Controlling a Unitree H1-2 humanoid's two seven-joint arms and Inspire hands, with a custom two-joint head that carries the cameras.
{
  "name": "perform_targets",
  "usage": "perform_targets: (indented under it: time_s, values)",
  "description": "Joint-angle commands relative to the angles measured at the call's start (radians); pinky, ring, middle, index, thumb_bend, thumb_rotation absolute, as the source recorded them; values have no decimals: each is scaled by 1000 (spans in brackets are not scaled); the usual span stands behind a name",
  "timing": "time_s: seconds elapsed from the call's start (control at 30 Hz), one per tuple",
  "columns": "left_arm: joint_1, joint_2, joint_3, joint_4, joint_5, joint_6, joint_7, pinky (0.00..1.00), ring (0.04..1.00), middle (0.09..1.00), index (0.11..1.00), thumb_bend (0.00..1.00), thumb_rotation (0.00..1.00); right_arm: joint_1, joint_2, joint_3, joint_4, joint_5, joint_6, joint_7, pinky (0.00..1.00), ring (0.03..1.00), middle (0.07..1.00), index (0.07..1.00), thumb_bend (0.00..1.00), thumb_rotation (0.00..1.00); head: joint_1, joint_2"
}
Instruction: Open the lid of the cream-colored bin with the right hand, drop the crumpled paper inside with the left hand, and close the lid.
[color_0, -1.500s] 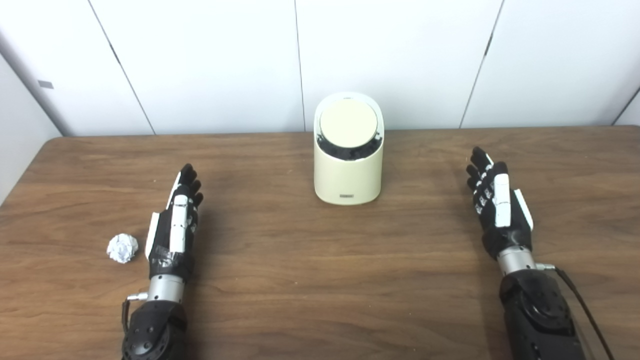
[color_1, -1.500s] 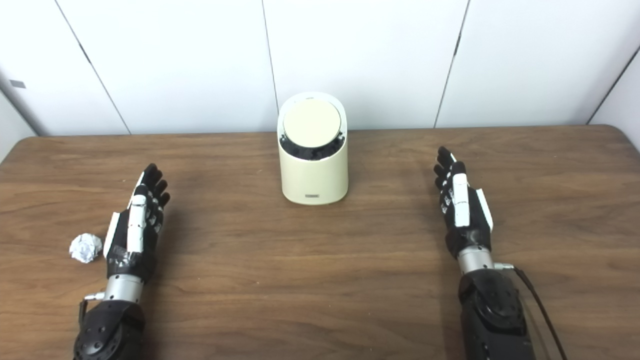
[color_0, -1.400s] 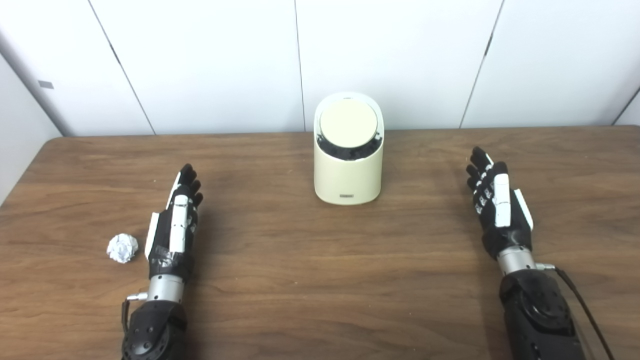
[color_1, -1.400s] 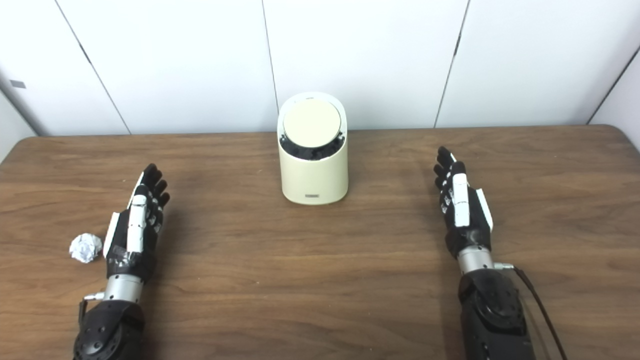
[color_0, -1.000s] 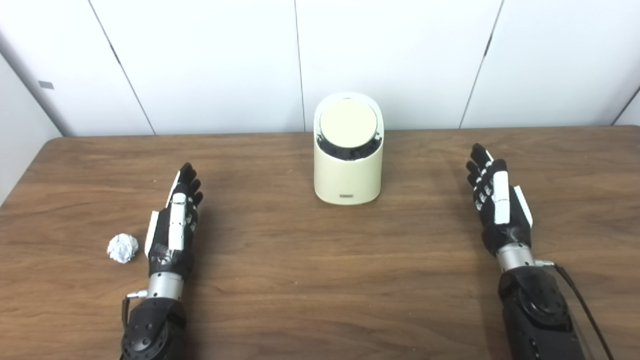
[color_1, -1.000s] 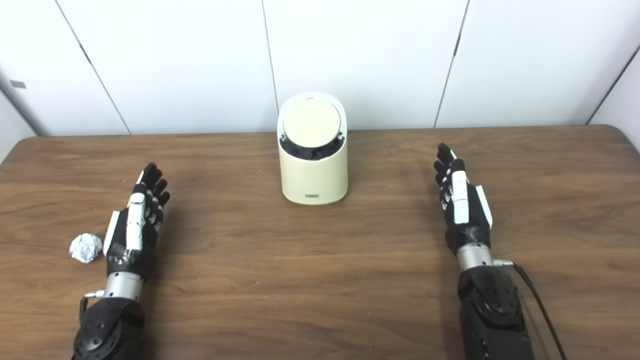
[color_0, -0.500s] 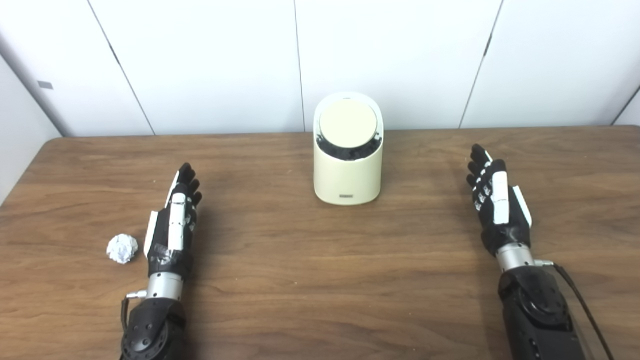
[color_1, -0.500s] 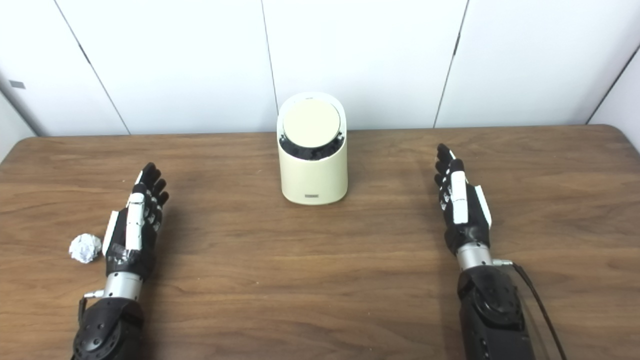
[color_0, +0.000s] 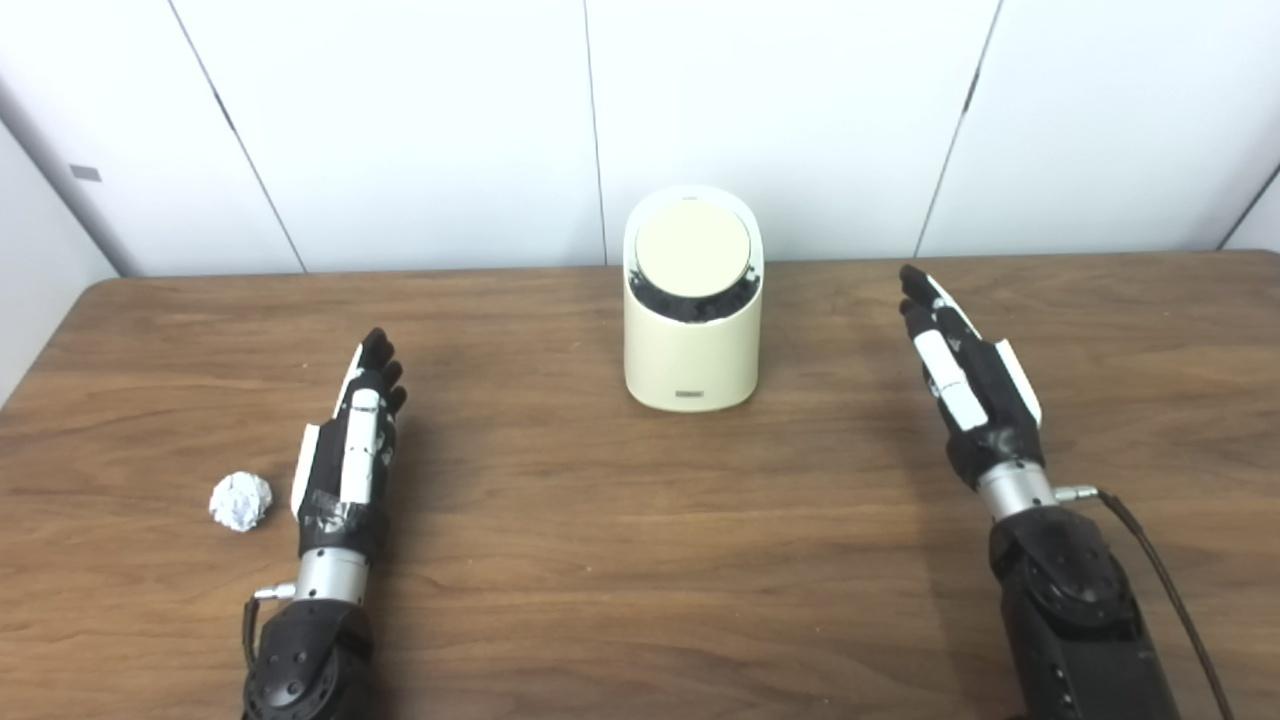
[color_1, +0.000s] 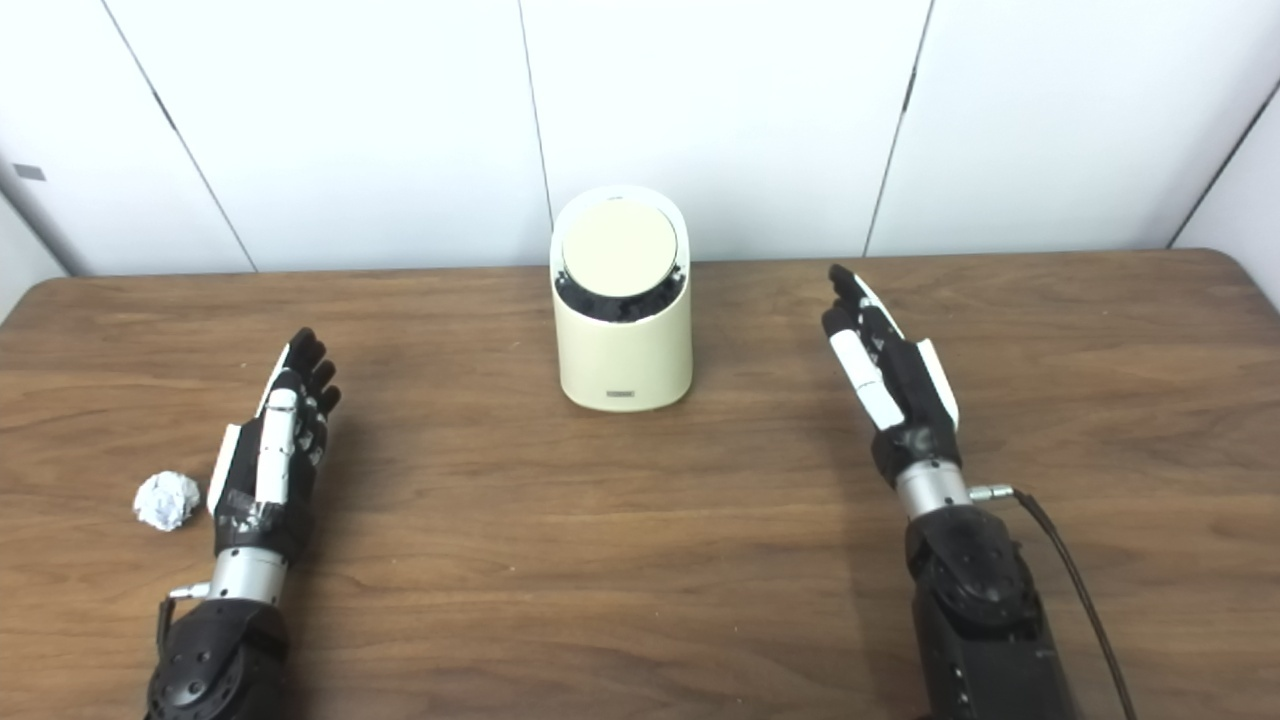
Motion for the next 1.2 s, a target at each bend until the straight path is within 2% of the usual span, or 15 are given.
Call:
perform_targets:
  time_s: [0.0,0.1,0.17,0.37,0.43,0.5,0.57,0.73,1.03,1.1,1.17]
  values:
    - [-3,5,-6,-17,19,-16,-3,1000,1000,1000,1000,309,835,-71,-15,10,-27,-30,-49,-3,980,938,944,884,487,690,-4,-6]
    - [-1,0,-6,-14,15,-18,-2,1000,1000,1000,1000,314,789,-119,-28,26,-26,-82,-32,-9,967,949,950,886,482,675,-5,-11]
    - [0,-1,-7,-11,14,-21,-2,1000,1000,1000,1000,317,772,-141,-34,36,-30,-126,-5,-22,933,936,933,879,523,662,-6,-14]
    - [4,1,-13,-12,35,-25,4,1000,1000,1000,1000,244,785,-214,-50,84,-89,-238,126,-14,887,923,940,886,631,566,-9,-21]
    - [5,1,-15,-16,45,-24,7,1000,1000,1000,1000,256,695,-237,-58,102,-93,-273,141,-12,880,919,940,887,626,565,-6,-24]
    - [4,-2,-14,-17,46,-28,7,1000,1000,1000,1000,237,611,-254,-64,115,-92,-300,146,-14,864,911,934,887,618,580,-3,-26]
    - [2,-4,-12,-17,49,-28,9,1000,1000,1000,1000,231,571,-273,-62,120,-86,-308,147,-14,862,909,931,883,615,570,-2,-27]
    - [0,-4,-9,-14,50,-35,12,1000,1000,1000,1000,226,553,-324,-57,135,-61,-318,148,-5,861,911,922,872,623,542,-2,-28]
    - [8,-2,-11,-23,63,-31,12,1000,1000,995,1000,221,546,-409,-62,188,-49,-362,176,40,873,925,924,872,648,591,-7,-27]
    - [9,-2,-11,-22,61,-29,9,1000,1000,997,1000,218,543,-421,-58,193,-26,-363,164,37,866,922,924,873,693,614,-7,-26]
    - [10,-3,-11,-24,61,-24,8,1000,1000,1000,1000,224,541,-434,-52,197,3,-365,148,29,851,914,922,876,789,619,-7,-26]
